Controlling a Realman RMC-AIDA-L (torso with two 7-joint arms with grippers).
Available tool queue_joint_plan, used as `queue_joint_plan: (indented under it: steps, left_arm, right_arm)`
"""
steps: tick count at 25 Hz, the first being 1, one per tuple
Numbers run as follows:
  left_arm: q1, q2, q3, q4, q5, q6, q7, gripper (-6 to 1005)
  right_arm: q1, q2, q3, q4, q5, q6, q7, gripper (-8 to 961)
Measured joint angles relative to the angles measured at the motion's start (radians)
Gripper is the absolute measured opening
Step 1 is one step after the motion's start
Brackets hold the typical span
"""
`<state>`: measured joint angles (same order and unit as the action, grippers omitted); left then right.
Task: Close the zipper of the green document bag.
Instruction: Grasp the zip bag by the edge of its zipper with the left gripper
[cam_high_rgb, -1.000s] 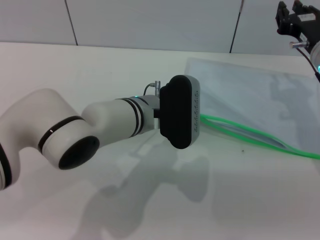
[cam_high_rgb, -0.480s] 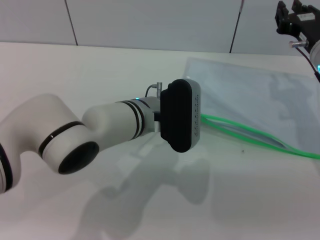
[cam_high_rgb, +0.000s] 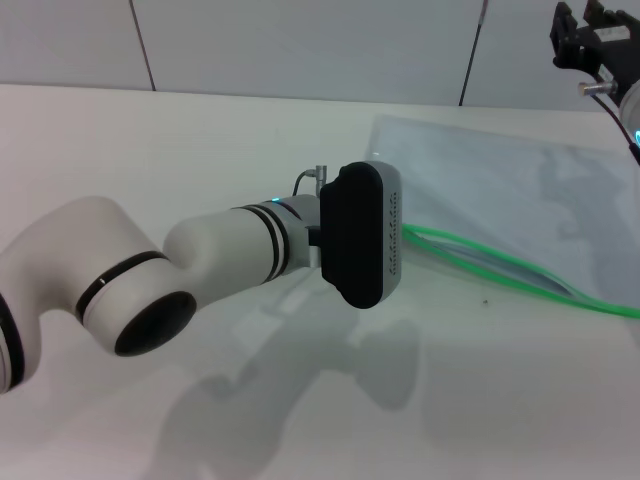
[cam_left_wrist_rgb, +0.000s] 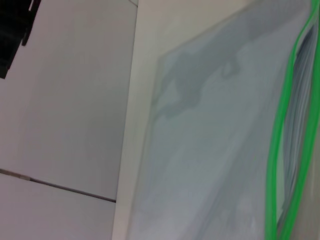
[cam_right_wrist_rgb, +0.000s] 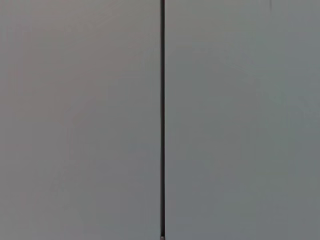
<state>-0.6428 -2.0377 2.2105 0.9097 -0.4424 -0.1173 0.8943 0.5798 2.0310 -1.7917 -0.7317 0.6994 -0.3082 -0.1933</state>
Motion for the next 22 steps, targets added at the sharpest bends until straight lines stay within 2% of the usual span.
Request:
queue_joint_plan:
  steps: [12, 18, 22]
  left_arm:
    - [0.001, -0.001, 0.0, -0.029, -0.004, 0.029, -0.006, 553]
    - [0.001, -0.001, 0.0, -0.029, -0.009, 0.031, -0.008, 495]
    - [-0.002, -0.001, 0.0, -0.029, -0.037, 0.037, -0.009, 381]
  right_arm:
    - [0.001, 0.0, 0.0, 0.0, 0.0, 0.0, 0.0, 336]
    - [0.002, 0.001, 0.0, 0.0, 0.0, 0.0, 0.0, 337]
    - [0.002, 0.002, 0.0, 0.0, 0.0, 0.0, 0.0, 337]
